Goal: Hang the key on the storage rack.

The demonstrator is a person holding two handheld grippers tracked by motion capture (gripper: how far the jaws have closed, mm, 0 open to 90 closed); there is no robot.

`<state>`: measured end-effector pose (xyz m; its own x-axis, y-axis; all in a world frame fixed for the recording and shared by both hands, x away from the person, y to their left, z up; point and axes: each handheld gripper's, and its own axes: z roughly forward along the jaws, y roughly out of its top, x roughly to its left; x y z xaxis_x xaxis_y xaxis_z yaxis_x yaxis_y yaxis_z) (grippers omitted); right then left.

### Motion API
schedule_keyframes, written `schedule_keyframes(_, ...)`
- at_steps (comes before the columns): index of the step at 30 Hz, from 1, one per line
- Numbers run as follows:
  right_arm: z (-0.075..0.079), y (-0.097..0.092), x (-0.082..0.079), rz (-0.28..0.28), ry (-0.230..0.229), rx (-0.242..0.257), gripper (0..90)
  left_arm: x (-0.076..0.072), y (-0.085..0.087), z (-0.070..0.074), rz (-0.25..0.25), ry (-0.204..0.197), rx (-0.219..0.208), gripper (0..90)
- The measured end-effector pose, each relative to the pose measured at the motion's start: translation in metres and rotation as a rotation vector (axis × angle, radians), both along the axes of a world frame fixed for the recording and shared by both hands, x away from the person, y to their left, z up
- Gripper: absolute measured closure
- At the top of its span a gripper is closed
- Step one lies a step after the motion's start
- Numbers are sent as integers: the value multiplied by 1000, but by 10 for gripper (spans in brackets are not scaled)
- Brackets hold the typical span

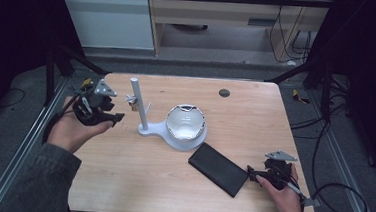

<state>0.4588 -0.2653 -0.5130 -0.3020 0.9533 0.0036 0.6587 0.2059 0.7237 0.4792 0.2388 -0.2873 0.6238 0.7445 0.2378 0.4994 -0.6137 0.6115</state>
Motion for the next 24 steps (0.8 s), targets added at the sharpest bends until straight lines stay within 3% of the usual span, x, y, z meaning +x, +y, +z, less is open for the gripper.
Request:
schedule_keyframes(3, 0, 0, 0, -1, -1, 2, 9, -13, -9, -17, -23, -16, -25, 385)
schedule_keyframes(5, 0, 0, 0, 0, -1, 0, 9, -18, -16, -29, -43, -4, -46, 337)
schedule_keyframes(7, 0, 0, 0, 0, 0, 0, 10, -20, -23, -43, -62, -8, -67, 290)
schedule_keyframes(9, 0, 0, 0, 1, -1, 1, 16, -22, -31, -58, -80, 14, -105, 272)
schedule_keyframes(13, 0, -1, -1, 6, -11, 0, 40, -22, -52, -88, -134, 29, -132, 216)
schedule_keyframes(20, 2, 0, -2, 10, -22, -15, 71, -12, -88, -122, -202, 73, -191, 268)
schedule_keyframes(24, 6, 1, -4, 8, -52, -20, 98, -13, -108, -130, -253, 75, -224, 425)
